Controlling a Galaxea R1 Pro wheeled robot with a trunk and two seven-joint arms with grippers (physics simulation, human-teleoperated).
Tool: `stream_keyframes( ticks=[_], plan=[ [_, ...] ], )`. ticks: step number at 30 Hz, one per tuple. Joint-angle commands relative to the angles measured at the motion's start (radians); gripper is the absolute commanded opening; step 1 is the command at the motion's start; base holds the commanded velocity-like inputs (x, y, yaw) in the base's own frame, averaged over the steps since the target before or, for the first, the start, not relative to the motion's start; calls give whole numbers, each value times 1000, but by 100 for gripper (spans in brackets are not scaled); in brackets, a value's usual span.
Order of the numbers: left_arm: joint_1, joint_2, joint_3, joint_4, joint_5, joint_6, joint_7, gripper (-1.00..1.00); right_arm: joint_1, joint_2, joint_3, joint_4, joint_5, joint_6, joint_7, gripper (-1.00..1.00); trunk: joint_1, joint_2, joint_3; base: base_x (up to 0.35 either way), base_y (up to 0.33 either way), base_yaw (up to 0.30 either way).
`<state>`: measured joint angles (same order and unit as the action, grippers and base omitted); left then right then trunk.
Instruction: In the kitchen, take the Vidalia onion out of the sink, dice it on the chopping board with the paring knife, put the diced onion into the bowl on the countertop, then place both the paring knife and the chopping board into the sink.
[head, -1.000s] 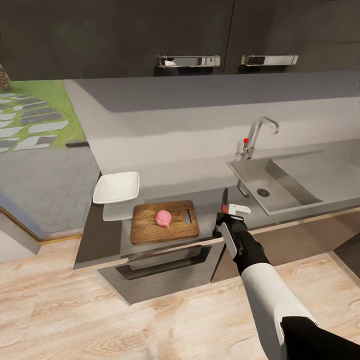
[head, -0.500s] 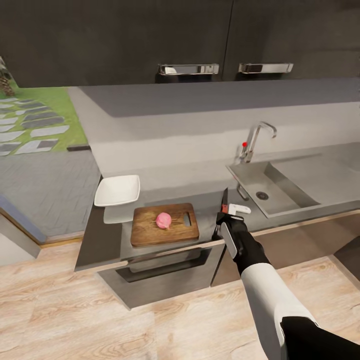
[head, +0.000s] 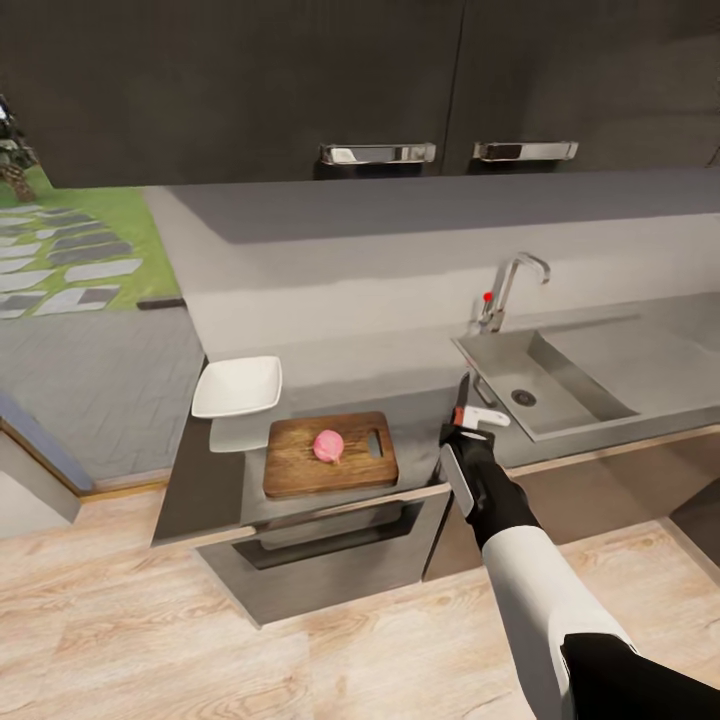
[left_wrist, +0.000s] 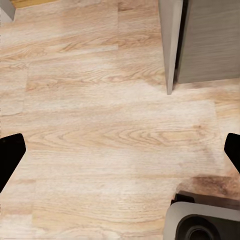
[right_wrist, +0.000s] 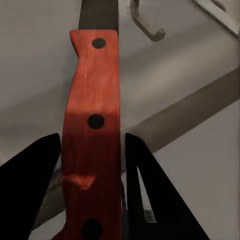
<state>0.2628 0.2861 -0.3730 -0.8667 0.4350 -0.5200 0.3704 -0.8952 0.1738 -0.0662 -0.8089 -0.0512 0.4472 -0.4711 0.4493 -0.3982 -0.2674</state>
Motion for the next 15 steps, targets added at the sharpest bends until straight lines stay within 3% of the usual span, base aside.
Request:
stream_keyframes(
  ticks=[1,5,10,13,15],
  plan=[
    [0,1,-6,2,5,-3,7,100,-1,1,-1,-2,-5,-3,-5,-100,1,-2,0,0,0,77],
    [-2,-23,-6,23,4,-3,8,100,-1,1,-1,-1,-2,-62,-5,-100,1,-2,6,0,0,127],
    [-2,-33,-5,48,4,-2,15,100,-1,1,4,-2,0,-84,-2,-100,1,-2,13,0,0,173],
    [-2,-37,-5,67,4,-2,16,100,-1,1,27,-5,5,-86,-3,-100,1,-2,17,0,0,199],
    [-1,-50,-5,85,4,-2,16,100,-1,1,64,-7,12,-87,-4,-100,1,-2,20,0,0,209]
  ],
)
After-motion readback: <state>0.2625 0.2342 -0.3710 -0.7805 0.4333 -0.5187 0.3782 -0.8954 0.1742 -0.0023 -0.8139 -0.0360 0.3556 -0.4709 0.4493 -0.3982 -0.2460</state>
